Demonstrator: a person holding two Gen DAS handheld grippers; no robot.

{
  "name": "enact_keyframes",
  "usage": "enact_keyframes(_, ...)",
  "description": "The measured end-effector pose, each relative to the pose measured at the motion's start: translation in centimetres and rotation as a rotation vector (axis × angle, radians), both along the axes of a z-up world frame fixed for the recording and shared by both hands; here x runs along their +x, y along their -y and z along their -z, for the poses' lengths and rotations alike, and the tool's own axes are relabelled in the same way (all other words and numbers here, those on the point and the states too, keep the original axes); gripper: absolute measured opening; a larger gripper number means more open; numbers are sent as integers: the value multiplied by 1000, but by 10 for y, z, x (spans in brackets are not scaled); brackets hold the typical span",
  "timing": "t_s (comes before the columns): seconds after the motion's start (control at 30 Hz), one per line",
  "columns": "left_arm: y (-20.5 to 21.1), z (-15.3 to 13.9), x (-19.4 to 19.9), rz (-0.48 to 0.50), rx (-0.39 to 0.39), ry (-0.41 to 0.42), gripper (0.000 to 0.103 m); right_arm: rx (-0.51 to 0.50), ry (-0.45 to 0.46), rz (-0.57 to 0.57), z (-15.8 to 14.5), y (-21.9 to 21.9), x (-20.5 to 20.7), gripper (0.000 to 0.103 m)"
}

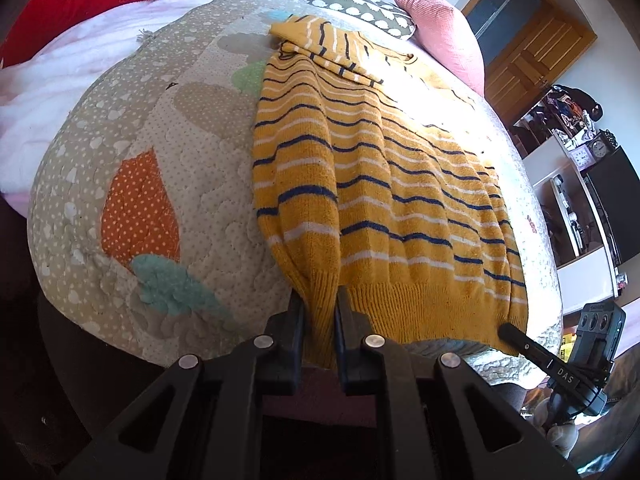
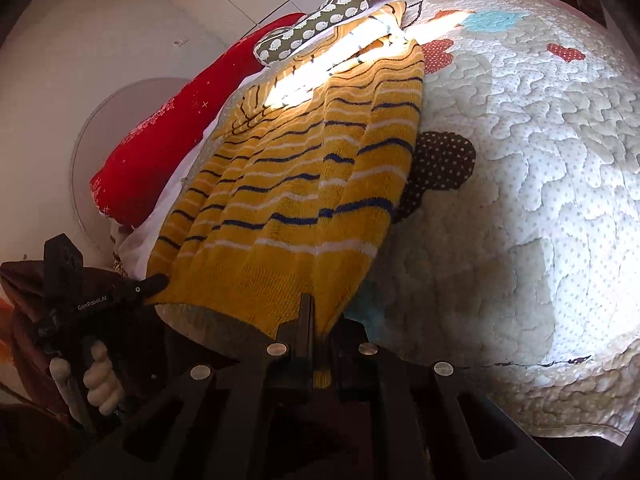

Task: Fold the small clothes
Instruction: 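Lift the hem with both grippers and fold it toward the collar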

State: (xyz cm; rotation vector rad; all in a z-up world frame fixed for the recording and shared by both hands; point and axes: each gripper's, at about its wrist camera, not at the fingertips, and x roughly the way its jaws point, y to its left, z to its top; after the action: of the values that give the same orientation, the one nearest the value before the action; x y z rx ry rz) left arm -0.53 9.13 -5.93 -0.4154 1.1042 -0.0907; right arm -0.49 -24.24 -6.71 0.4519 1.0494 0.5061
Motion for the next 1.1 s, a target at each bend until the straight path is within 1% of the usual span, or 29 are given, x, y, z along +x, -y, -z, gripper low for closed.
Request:
enact_keyframes(0.07,-3,3,4,1,-34,-15,14,4,-8,5,2,0,1,7)
enact_keyframes(0.13,-11,3,3,-14,-104,-6,17,13,-4,7,1,1,4,9)
enact_keyframes(0.2,-23,-1,0,-42,-137,19,28,24,6,30,0,7,5,11)
enact_keyframes(0.23,-30,-4,-2,-65,-134,35,39,24,4,40,-1,10,5,14)
enact_keyframes(0.27,-36,-6,-4,-88,-123,46,48,18,1,54,-1,12,5,25)
enact_keyframes(0.3,-41,-7,-4,-107,-111,50,50,13,-2,68,-2,14,6,40)
enact_keyframes(0.37,-48,-4,2,-114,-111,44,52,33,-5,86,-1,18,8,51)
enact_keyframes(0.43,-50,2,11,-104,-108,24,52,47,-11,94,0,19,11,52)
enact_keyframes(0.5,-44,12,22,-74,-121,0,52,37,-11,87,1,16,15,52)
enact_keyframes(0.57,-31,22,31,-32,-132,-35,51,22,-1,68,2,9,18,52)
enact_keyframes(0.6,-24,27,34,-8,-130,-56,45,8,1,57,3,4,20,52)
enact_keyframes(0.63,-15,30,35,16,-112,-74,25,-9,-1,51,5,0,21,52)
enact_keyframes(0.67,-7,32,35,41,-91,-82,12,-21,-4,49,6,-4,23,53)
enact_keyframes(0.7,-3,30,32,47,-69,-67,12,-26,-3,47,7,-5,23,53)
enact_keyframes(0.73,-2,26,29,49,-56,-47,11,-33,0,44,7,-6,23,52)
enact_keyframes(0.77,-3,21,26,48,-58,-33,11,-39,5,45,7,-6,22,41)
enact_keyframes(0.8,-7,16,24,41,-67,-20,11,-43,4,47,7,-4,21,19)
enact_keyframes(0.83,-11,10,21,34,-79,-9,11,-36,-2,49,8,-2,21,13)
enact_keyframes(0.97,-18,-16,22,33,-104,48,11,38,-2,63,4,6,20,11)
enact_keyframes(1.1,-15,-37,39,51,-102,100,11,88,39,46,-17,6,32,10)
